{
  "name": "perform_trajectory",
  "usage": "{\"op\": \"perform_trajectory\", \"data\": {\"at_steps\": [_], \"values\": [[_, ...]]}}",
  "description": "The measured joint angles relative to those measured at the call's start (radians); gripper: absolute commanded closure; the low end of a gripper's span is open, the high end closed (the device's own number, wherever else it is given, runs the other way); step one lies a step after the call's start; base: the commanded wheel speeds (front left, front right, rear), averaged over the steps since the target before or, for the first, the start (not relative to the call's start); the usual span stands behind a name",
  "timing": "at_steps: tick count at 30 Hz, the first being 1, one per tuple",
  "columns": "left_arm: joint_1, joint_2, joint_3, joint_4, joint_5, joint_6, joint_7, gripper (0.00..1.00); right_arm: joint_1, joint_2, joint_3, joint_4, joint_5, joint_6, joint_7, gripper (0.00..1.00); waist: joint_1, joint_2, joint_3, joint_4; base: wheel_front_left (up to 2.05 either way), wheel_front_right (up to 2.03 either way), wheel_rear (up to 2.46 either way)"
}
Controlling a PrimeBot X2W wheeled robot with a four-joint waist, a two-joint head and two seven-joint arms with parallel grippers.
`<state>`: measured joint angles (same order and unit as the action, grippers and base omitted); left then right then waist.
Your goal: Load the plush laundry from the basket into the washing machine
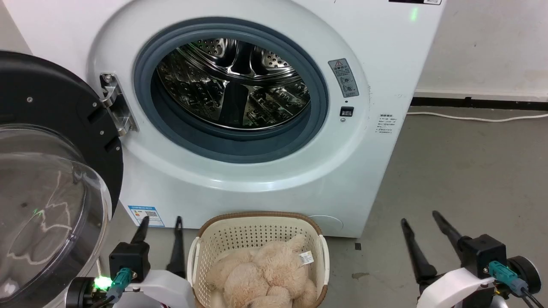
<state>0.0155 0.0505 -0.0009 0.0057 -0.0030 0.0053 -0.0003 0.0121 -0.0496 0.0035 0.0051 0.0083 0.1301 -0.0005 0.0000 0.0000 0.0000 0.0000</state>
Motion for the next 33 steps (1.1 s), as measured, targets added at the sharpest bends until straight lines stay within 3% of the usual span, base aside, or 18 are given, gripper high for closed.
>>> {"op": "perform_trajectory", "data": {"at_steps": [17,33], "values": [[0.0,0.0,-0.04,0.011,-0.058,0.005,-0.029,0.0,0.002,0.0,0.006,0.004,0.046,0.0,-0.029,0.0,0.0,0.0,0.019,-0.007,0.0,0.0,0.0],[-0.09,0.0,-0.087,0.106,-0.114,0.009,-0.063,0.0,-0.006,0.0,0.004,-0.002,0.109,0.0,-0.062,0.0,0.0001,0.0,0.109,-0.041,0.0,0.0,0.0]]}}
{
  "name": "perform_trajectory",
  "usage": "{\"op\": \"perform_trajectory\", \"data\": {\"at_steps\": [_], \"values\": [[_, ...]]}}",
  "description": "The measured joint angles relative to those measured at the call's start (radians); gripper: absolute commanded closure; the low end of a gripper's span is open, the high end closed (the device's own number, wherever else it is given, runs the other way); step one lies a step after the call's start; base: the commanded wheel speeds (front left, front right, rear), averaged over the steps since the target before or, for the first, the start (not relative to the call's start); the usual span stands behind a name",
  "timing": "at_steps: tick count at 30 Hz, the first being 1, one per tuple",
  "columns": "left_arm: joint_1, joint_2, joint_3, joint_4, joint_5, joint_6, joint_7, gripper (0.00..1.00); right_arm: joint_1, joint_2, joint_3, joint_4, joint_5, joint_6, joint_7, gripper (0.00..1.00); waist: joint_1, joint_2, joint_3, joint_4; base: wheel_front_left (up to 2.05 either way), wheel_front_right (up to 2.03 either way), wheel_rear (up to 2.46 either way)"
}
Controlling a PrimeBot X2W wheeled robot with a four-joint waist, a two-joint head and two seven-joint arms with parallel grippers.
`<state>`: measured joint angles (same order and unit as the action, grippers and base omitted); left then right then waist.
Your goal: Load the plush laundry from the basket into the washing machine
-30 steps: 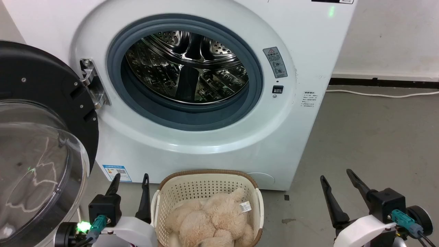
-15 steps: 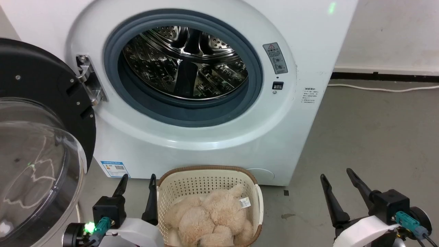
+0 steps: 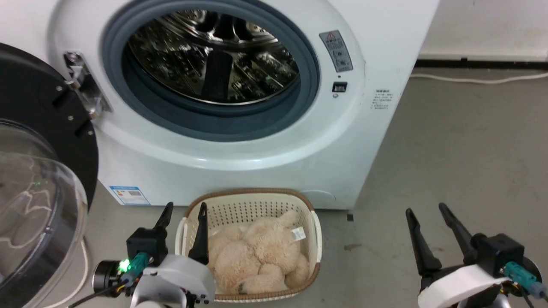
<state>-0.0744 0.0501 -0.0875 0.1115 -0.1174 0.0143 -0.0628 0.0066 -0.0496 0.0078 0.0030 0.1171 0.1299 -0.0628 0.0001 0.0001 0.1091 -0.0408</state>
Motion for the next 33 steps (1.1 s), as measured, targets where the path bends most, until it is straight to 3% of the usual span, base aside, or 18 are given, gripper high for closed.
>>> {"op": "perform_trajectory", "data": {"at_steps": [13,19,33], "values": [[-0.157,0.0,-0.039,0.177,-0.048,-0.005,0.038,0.0,-0.058,0.0,-0.01,-0.012,0.068,0.0,-0.027,0.0,0.0001,0.0,0.114,-0.042,0.0,0.0,0.0],[-0.241,0.002,-0.059,0.263,-0.063,0.019,0.077,0.0,-0.077,0.0,-0.014,-0.015,0.102,0.0,-0.04,0.0,0.0001,0.0,0.174,-0.064,0.0,0.0,0.0],[-0.437,0.024,-0.141,0.47,-0.094,0.055,0.287,0.0,-0.122,0.0,-0.017,-0.031,0.212,0.0,-0.067,0.0,0.0001,0.0,0.337,-0.127,0.0,0.0,0.0]]}}
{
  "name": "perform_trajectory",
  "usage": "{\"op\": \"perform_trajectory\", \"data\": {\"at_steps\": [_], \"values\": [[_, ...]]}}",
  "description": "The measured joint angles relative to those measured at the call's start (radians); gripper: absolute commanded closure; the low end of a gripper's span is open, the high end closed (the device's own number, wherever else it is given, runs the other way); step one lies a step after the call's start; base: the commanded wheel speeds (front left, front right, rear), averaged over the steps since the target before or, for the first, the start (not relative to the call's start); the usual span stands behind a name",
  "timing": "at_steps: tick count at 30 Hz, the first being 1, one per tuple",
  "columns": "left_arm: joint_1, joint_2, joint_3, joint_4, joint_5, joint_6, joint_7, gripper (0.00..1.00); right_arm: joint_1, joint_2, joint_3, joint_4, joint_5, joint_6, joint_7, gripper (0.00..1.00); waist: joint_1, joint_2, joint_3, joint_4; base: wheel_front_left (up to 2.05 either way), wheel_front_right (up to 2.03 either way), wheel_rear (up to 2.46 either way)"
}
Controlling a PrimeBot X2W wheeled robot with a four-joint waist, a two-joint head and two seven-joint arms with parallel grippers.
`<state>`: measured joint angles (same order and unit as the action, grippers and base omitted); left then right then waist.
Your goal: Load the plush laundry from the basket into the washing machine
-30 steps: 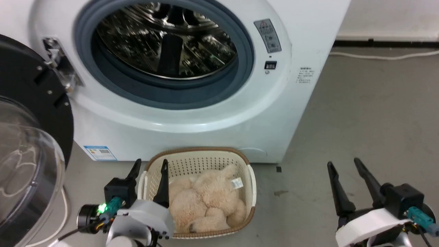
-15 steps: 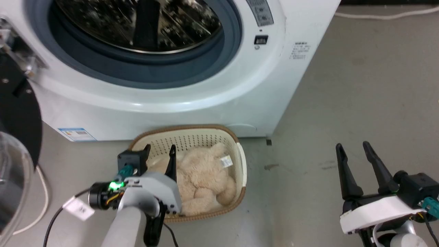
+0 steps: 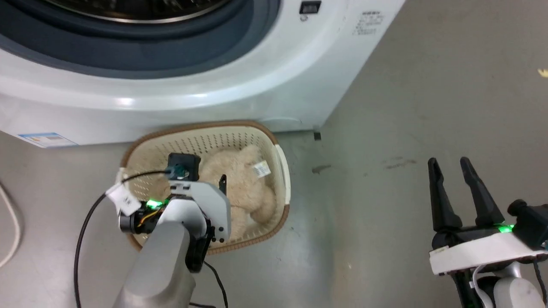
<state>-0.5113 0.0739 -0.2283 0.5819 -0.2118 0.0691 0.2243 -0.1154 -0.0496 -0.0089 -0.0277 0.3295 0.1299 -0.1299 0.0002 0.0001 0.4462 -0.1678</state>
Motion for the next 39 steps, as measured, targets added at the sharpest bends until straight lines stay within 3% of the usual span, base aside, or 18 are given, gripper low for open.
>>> {"op": "perform_trajectory", "data": {"at_steps": [12,25,39], "values": [[-0.165,0.069,-0.151,0.145,0.062,0.018,0.201,0.0,-0.037,0.0,0.021,-0.026,0.103,0.0,-0.023,0.0,0.0,0.0,0.153,-0.059,0.0,0.0,0.0],[-0.32,0.141,-0.321,0.213,0.142,0.066,0.331,0.0,-0.039,0.0,0.036,-0.077,0.183,0.0,-0.053,0.0,-0.0001,0.0,0.307,-0.096,0.0,0.0,0.0],[-0.442,0.27,-0.468,0.203,0.173,0.035,0.515,0.0,-0.038,0.0,0.055,-0.124,0.281,0.0,-0.081,0.0,-0.0001,0.0,0.448,-0.117,0.0,0.0,0.0]]}}
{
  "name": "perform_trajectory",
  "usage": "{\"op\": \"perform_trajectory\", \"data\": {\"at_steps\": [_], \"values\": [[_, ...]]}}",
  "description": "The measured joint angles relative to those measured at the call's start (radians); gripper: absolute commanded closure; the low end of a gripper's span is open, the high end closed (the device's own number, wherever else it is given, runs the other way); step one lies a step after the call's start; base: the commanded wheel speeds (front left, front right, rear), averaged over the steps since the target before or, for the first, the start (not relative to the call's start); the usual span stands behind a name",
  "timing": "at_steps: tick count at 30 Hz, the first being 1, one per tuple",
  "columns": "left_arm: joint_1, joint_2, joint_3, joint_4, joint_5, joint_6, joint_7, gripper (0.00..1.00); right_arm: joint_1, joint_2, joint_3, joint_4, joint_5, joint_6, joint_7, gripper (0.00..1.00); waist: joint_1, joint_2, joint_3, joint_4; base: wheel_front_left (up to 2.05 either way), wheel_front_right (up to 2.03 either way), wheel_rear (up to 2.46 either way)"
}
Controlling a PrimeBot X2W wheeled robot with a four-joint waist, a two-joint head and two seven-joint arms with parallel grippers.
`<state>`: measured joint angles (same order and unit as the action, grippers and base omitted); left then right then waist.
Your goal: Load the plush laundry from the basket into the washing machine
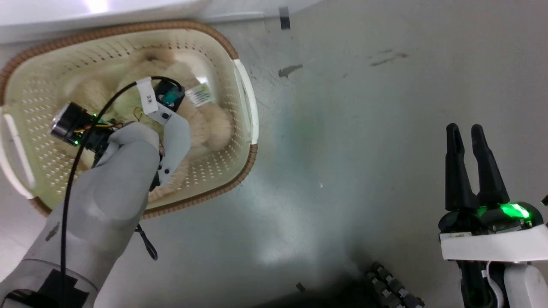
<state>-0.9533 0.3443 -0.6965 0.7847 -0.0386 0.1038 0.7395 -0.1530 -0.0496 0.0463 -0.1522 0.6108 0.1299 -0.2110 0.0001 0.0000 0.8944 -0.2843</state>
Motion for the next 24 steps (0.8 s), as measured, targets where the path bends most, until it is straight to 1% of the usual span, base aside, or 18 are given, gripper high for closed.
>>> {"op": "perform_trajectory", "data": {"at_steps": [2,9,12,15,19,20,21,22,24], "values": [[-0.003,0.012,-0.005,-0.016,-0.012,0.009,0.019,0.0,0.0,0.0,0.003,-0.007,0.012,0.0,-0.004,0.0,0.0,0.0,0.018,-0.006,0.0,0.0,0.0],[-0.03,0.038,-0.05,-0.081,-0.045,0.008,0.085,0.0,0.0,0.0,0.007,-0.017,0.057,0.0,-0.02,0.0,0.0,0.0,0.084,-0.028,0.0,0.0,0.0],[-0.044,0.052,-0.07,-0.106,-0.067,-0.011,0.086,0.0,-0.001,0.0,0.014,-0.018,0.075,0.0,-0.022,0.0,0.0,0.0,0.11,-0.04,0.0,0.0,0.0],[-0.059,0.069,-0.092,-0.115,-0.077,-0.017,0.101,0.0,-0.005,0.0,0.021,-0.018,0.093,0.0,-0.03,0.0,-0.0001,0.0001,0.134,-0.055,0.0,0.0,0.0],[-0.084,0.083,-0.106,-0.114,-0.099,0.0,0.157,0.0,-0.028,0.0,0.029,-0.023,0.119,0.0,-0.039,0.0,-0.0001,0.0,0.165,-0.071,0.0,0.0,0.0],[-0.091,0.086,-0.109,-0.113,-0.106,0.005,0.176,0.08,-0.032,0.0,0.031,-0.024,0.124,0.0,-0.039,0.0,-0.0002,0.0,0.172,-0.075,0.0,0.0,0.0],[-0.099,0.09,-0.113,-0.115,-0.111,0.01,0.189,0.72,-0.036,0.0,0.032,-0.024,0.13,0.0,-0.042,0.0,-0.0002,0.0,0.18,-0.079,0.0,0.0,0.0],[-0.103,0.093,-0.117,-0.121,-0.115,0.01,0.192,1.0,-0.038,0.0,0.033,-0.024,0.133,0.0,-0.042,0.0,-0.0002,0.0001,0.184,-0.083,0.0,0.0,0.0],[-0.103,0.1,-0.122,-0.132,-0.117,0.01,0.199,1.0,-0.041,0.0,0.034,-0.023,0.138,0.0,-0.042,0.0,-0.0002,0.0,0.186,-0.087,0.0,0.0,0.0]]}}
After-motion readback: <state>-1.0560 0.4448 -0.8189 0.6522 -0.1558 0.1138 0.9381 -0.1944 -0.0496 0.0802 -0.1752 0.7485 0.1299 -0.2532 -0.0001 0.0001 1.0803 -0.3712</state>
